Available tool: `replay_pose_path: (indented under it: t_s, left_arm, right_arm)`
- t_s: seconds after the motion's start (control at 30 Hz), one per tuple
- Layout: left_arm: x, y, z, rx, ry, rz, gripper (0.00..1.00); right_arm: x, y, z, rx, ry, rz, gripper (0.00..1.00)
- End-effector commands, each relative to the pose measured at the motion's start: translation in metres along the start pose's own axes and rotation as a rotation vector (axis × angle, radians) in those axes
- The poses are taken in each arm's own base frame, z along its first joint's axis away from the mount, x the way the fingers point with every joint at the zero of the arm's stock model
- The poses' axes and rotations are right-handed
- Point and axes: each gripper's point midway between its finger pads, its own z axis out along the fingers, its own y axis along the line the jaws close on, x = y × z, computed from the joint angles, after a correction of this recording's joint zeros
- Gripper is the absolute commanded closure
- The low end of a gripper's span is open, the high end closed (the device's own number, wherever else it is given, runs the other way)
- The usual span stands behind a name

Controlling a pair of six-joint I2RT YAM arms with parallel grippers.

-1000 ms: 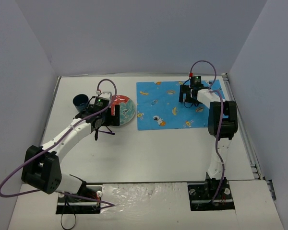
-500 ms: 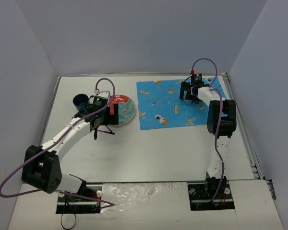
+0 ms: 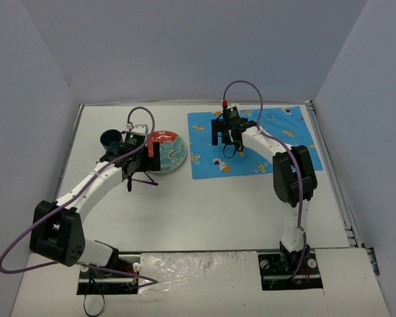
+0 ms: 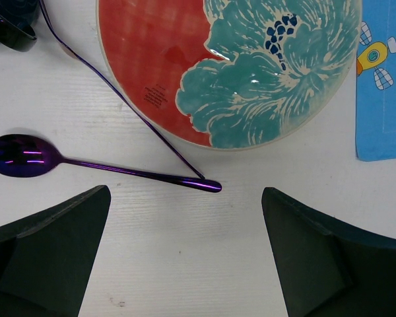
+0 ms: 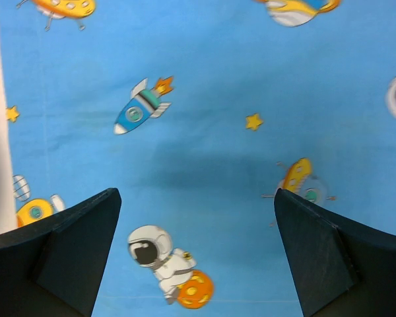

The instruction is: Set the dinner table for one person

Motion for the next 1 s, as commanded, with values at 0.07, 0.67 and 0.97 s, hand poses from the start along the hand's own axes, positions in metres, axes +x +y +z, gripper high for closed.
replay_pose_path:
  t_s: [0.07,0.67,0.97]
  left_arm:
    - [-0.036,-0.005,-0.016,0.021,-0.109,-0.033,0.03]
    - [-0.036,0.001,-0.017,-0.012,-0.108,-0.037,0.03]
    - [-0.036,0.006,-0.016,-0.023,-0.105,-0.05,0.03]
  right_arm:
    - [0.007,0.02,-0.011,0.034,-0.02,0.06,0.01]
    - [0.052,0.045,0.024,0.113,0.038,0.056,0.01]
    - [0.05,0.048,0.04,0.128,0.038,0.062,0.01]
